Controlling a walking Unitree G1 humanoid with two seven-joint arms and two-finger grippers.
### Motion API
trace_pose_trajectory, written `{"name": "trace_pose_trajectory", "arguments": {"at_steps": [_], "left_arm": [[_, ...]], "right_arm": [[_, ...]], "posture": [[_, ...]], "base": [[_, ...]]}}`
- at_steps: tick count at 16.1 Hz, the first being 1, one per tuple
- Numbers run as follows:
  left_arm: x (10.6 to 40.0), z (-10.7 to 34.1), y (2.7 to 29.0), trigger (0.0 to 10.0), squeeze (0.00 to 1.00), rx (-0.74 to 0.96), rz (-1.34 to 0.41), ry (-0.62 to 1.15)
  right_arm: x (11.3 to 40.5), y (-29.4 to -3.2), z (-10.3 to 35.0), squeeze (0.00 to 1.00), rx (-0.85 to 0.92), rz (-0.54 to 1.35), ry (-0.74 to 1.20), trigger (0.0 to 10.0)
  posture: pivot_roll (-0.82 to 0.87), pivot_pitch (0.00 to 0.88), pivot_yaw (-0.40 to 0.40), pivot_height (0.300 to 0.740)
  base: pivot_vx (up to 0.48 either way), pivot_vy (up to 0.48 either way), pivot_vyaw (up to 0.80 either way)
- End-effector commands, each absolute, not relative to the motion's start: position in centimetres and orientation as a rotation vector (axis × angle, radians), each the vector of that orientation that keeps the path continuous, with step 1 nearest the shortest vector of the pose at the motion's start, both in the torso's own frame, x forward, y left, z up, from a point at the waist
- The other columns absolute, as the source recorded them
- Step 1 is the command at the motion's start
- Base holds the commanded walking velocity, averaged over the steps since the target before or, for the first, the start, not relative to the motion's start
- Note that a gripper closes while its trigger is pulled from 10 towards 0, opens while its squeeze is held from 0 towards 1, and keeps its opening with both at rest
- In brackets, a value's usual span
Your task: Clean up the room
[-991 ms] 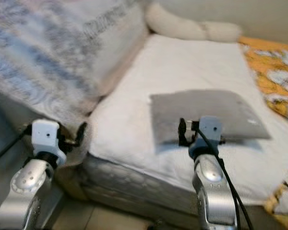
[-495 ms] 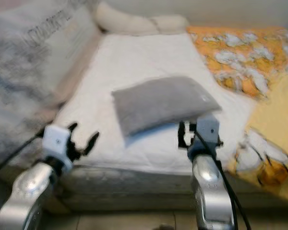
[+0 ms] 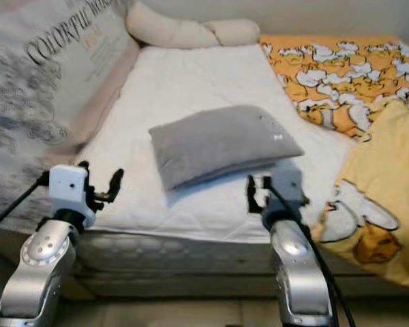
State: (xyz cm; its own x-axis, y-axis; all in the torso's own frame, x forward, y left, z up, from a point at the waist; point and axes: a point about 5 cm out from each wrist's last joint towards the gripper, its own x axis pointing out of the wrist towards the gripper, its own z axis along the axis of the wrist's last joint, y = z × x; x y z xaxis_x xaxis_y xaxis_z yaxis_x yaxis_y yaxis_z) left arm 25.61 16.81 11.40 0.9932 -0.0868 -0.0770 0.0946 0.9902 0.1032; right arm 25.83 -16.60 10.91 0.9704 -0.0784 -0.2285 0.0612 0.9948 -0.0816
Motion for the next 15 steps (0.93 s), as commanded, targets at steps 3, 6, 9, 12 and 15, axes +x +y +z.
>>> {"name": "trace_pose_trajectory", "arguments": {"at_steps": [3,6,9,12,15], "left_arm": [[26.0,11.2,17.0,10.0,0.0,0.116,-0.053,0.079],[26.3,11.6,16.5,10.0,0.0,0.107,-0.096,0.062],[26.9,12.0,17.5,10.0,0.0,0.116,-0.08,0.054],[27.0,12.0,17.4,10.0,0.0,0.121,-0.092,0.055],[27.4,12.1,17.5,10.0,0.0,0.122,-0.104,0.054]], "right_arm": [[26.7,-16.6,11.2,0.0,-0.097,-0.014,0.229,10.0],[27.7,-16.3,11.3,0.0,-0.065,-0.018,0.226,10.0],[28.0,-15.7,11.4,0.0,-0.082,0.022,0.229,10.0],[28.1,-16.4,11.0,0.0,-0.074,-0.007,0.234,10.0],[28.1,-15.9,11.0,0.0,-0.078,-0.002,0.231,10.0]], "posture": [[-0.01,0.0,0.02,0.74],[0.01,0.0,0.003,0.74],[0.0,0.0,0.009,0.74],[-0.01,0.0,0.037,0.74],[-0.02,0.0,0.035,0.74]], "base": [[0.0,0.0,0.0],[0.086,0.0,0.0],[0.291,0.0,-0.78],[0.321,0.0,0.0],[0.322,0.0,0.0]]}}
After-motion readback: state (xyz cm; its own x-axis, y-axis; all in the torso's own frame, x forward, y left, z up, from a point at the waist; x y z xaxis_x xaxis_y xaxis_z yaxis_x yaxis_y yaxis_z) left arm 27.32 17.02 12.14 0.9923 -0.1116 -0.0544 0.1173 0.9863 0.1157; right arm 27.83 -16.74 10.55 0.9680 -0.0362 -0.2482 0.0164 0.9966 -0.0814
